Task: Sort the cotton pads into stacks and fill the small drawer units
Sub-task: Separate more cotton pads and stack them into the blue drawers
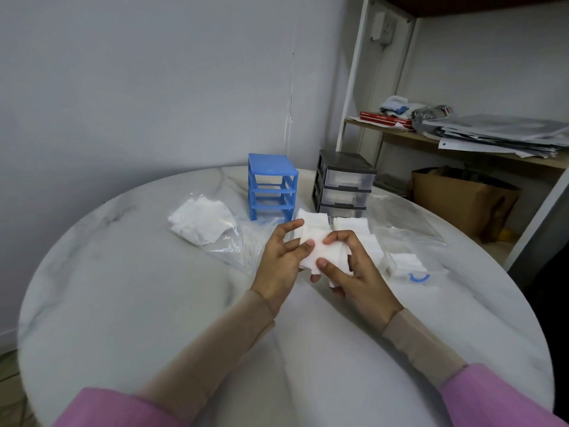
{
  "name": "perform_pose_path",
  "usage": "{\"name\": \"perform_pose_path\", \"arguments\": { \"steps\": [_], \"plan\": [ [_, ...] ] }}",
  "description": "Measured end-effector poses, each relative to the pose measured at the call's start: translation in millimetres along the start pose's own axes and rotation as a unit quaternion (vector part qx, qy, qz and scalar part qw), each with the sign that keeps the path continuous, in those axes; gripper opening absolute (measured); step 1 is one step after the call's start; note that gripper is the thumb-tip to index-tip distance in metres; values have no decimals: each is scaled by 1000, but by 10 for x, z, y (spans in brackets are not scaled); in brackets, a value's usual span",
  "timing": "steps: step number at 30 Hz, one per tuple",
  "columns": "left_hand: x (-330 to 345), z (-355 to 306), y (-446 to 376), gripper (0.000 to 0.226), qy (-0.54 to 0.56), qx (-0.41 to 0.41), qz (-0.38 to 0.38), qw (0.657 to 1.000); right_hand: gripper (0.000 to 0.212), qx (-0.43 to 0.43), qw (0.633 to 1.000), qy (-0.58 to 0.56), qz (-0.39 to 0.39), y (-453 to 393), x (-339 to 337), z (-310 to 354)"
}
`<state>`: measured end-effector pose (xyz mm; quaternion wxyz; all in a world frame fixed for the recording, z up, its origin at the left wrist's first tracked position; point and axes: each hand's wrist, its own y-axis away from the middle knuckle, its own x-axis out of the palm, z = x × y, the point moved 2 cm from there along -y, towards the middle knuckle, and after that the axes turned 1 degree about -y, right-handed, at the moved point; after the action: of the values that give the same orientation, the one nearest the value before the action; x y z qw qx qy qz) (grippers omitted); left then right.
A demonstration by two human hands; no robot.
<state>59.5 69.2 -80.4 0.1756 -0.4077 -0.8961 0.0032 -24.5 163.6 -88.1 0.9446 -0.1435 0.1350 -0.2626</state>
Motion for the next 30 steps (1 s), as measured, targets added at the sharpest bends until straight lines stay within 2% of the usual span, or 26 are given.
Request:
{"name": "perform_pose_path", "arguments": {
  "steps": [4,10,13,18,21,24,27,30],
  "plan": [
    [-26,4,-29,34,5,-3,-18,1000,7,-7,999,-19,-35,-28,-43,-18],
    [-44,8,-48,33,10,8,-34,999,23,2,996,-42,-79,-52,-73,2],
    [-52,4,-62,32,20,8,-45,999,24,5,994,-28,-104,-54,-72,3],
    [-84,-12,-83,31,30,12,-61,998,21,-21,983,-1,-180,-52,-146,7],
    [-109,-5,-92,31,10,18,-79,997,19,-31,972,-48,-229,-41,-187,60],
    [-120,33,-101,31,-28,28,-93,995,16,-22,971,-110,-213,-36,-184,105],
    [-92,67,-83,33,-38,27,-88,995,10,0,984,-95,-154,-40,-122,76],
    [-52,73,-65,26,-19,17,-58,998,21,18,992,-53,-117,-66,-89,2]
  ]
}}
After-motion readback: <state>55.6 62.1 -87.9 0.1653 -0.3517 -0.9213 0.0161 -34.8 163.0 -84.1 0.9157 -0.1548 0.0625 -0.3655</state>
